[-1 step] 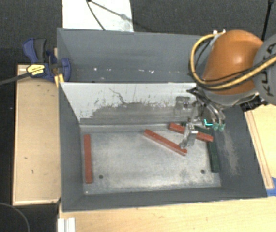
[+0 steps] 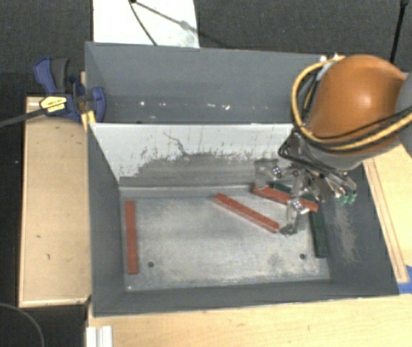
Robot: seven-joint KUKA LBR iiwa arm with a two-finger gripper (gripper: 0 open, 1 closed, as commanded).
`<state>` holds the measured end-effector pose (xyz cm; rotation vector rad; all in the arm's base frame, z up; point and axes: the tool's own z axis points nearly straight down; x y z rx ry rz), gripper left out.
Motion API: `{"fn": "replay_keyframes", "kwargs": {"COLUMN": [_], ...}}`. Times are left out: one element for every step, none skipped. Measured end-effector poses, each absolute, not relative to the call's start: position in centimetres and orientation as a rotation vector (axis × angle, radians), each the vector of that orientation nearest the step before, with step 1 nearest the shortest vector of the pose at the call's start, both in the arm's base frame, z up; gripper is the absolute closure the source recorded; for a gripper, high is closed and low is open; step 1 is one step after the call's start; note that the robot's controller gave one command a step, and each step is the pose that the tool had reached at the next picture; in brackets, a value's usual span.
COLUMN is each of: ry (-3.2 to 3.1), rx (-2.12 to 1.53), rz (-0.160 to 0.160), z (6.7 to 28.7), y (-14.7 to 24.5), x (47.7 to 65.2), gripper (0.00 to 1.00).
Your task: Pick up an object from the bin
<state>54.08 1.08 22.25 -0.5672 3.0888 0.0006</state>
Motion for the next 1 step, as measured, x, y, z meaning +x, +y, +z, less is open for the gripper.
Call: {"fn": "replay_keyframes", "kwargs": {"ry": [3.130], "rx": [-0.306], "rz": [0.002], "z": [12.27], "y": [1.68], "x": [57.42], "gripper": [0.00]}}
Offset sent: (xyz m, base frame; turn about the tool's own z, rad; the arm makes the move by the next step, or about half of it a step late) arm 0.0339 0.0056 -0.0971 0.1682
